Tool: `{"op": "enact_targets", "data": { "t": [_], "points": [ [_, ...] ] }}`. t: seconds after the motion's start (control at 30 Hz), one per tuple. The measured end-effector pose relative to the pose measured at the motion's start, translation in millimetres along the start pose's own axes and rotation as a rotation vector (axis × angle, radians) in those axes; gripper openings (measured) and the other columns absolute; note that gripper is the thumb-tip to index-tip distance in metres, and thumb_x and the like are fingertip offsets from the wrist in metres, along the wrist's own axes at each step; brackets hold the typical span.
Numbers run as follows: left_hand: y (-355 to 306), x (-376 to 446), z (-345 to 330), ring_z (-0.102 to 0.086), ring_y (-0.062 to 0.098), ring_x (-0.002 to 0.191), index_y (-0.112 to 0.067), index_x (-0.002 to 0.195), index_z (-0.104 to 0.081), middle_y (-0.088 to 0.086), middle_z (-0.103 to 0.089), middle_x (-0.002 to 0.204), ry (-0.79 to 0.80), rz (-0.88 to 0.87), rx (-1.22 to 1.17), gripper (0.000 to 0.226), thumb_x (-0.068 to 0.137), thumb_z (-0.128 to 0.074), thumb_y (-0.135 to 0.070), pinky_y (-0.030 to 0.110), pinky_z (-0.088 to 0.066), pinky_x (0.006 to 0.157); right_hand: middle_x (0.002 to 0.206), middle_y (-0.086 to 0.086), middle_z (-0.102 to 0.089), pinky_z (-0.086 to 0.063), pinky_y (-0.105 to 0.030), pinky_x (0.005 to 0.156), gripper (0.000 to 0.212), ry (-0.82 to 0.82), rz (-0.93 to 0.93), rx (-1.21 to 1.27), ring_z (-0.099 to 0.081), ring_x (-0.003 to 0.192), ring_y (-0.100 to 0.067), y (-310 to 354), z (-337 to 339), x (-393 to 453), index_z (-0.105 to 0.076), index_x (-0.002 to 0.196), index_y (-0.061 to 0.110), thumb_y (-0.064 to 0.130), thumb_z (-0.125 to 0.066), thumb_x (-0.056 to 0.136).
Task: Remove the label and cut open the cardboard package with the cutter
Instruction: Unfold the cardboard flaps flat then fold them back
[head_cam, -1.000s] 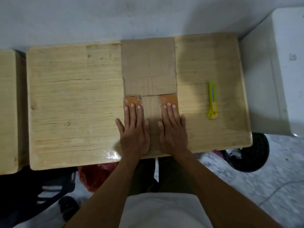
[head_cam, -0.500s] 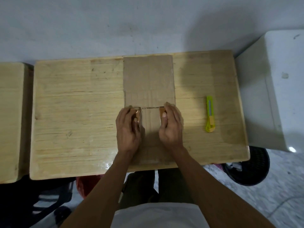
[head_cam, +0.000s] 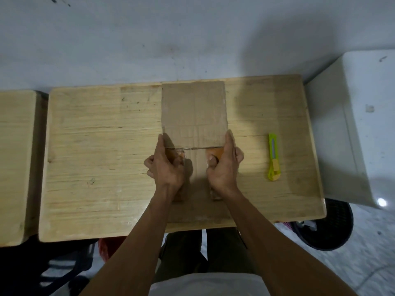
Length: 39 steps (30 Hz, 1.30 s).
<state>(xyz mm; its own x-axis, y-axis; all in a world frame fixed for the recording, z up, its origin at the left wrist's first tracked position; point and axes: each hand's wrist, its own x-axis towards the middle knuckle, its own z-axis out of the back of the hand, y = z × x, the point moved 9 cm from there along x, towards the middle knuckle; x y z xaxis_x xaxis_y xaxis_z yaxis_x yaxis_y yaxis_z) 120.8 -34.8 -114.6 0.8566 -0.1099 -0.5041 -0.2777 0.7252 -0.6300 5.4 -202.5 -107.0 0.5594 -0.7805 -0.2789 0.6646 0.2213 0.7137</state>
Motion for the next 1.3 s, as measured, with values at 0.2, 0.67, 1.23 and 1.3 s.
{"op": "enact_targets", "data": {
  "t": [0.2,0.67,1.23,1.3],
  "points": [
    [-12,2,6,-0.046,0.010,0.107,-0.021,0.156,-0.029,0.008,-0.054,0.131,-0.012,-0.021,-0.141,0.084,0.087,-0.071,-0.002,0.005,-0.039,0.099,0.120,0.005,-0.031,-0.038,-0.042,0.109,0.094,0.000,-0.153,0.047,-0.039,0.120,-0.027,-1,4,2,-0.012,0.155,0.030,0.001,-0.064,0.082],
    [-18,4,8,-0.054,0.004,0.060,-0.017,0.096,-0.052,-0.002,-0.050,0.074,0.146,0.133,-0.695,0.005,0.098,-0.051,-0.013,0.026,-0.045,0.061,0.158,0.006,-0.024,-0.034,-0.037,0.116,0.100,0.131,-0.286,0.630,-0.030,0.141,-0.014,6,9,8,-0.010,0.154,0.035,0.016,-0.076,0.082],
    [-21,-4,13,-0.066,0.027,0.100,0.002,0.116,-0.068,0.011,-0.071,0.112,0.544,0.321,-0.725,0.070,0.092,-0.049,-0.061,0.042,-0.052,0.088,0.148,0.001,-0.042,-0.038,-0.039,0.102,0.071,0.458,-0.365,0.877,-0.043,0.131,-0.015,4,35,10,-0.041,0.146,0.031,0.069,-0.043,0.086],
    [-26,-8,16,-0.068,0.030,0.103,0.003,0.117,-0.068,0.014,-0.069,0.120,0.519,0.258,-0.612,0.060,0.093,-0.058,-0.051,0.046,-0.057,0.087,0.161,0.007,-0.023,-0.016,-0.038,0.121,0.064,0.555,-0.263,0.677,-0.022,0.147,-0.011,8,35,4,-0.027,0.152,0.029,0.058,-0.032,0.095]
  ]
}}
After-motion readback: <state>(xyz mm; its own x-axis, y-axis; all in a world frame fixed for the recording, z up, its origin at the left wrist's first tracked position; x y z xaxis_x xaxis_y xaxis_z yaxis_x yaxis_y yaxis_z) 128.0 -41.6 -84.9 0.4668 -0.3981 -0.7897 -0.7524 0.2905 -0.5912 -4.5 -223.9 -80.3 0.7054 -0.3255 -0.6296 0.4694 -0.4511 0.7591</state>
